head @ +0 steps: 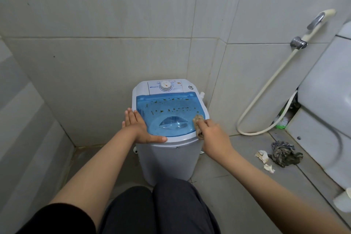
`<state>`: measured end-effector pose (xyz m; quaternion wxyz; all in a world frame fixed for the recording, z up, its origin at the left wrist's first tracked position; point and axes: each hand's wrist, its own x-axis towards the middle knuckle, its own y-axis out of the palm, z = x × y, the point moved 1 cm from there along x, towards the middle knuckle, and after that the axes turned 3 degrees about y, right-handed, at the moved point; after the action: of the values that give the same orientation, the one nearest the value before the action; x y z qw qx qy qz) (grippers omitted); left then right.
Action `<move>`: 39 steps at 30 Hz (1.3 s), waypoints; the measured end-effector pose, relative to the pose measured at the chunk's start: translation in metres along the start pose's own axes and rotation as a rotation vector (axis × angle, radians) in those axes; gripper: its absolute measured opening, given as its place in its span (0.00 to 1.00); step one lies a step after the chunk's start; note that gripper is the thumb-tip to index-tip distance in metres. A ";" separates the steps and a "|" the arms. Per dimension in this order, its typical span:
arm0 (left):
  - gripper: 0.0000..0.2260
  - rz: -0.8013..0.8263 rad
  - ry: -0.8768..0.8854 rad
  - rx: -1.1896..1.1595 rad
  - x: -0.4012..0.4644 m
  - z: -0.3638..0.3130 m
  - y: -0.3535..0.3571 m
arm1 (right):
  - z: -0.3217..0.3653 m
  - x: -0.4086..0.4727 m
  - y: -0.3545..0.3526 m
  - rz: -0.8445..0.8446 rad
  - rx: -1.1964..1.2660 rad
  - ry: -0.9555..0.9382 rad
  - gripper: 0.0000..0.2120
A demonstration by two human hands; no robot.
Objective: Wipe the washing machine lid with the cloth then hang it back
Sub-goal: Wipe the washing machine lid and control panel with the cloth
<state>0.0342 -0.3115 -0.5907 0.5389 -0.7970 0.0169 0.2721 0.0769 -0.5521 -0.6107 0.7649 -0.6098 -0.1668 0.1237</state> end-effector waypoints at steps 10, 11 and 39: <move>0.71 -0.018 0.017 -0.023 -0.001 0.001 0.002 | 0.038 -0.013 -0.026 0.263 0.033 -0.130 0.30; 0.72 -0.024 0.018 -0.025 -0.001 0.001 0.002 | 0.036 -0.004 -0.035 0.344 0.140 -0.117 0.31; 0.72 0.012 0.033 -0.001 0.013 0.005 0.004 | 0.017 0.226 -0.011 0.026 0.048 -0.264 0.30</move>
<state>0.0421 -0.3053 -0.6017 0.5364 -0.8017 0.0303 0.2620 0.2766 -0.4508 -0.5726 0.7490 -0.5718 -0.2551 0.2167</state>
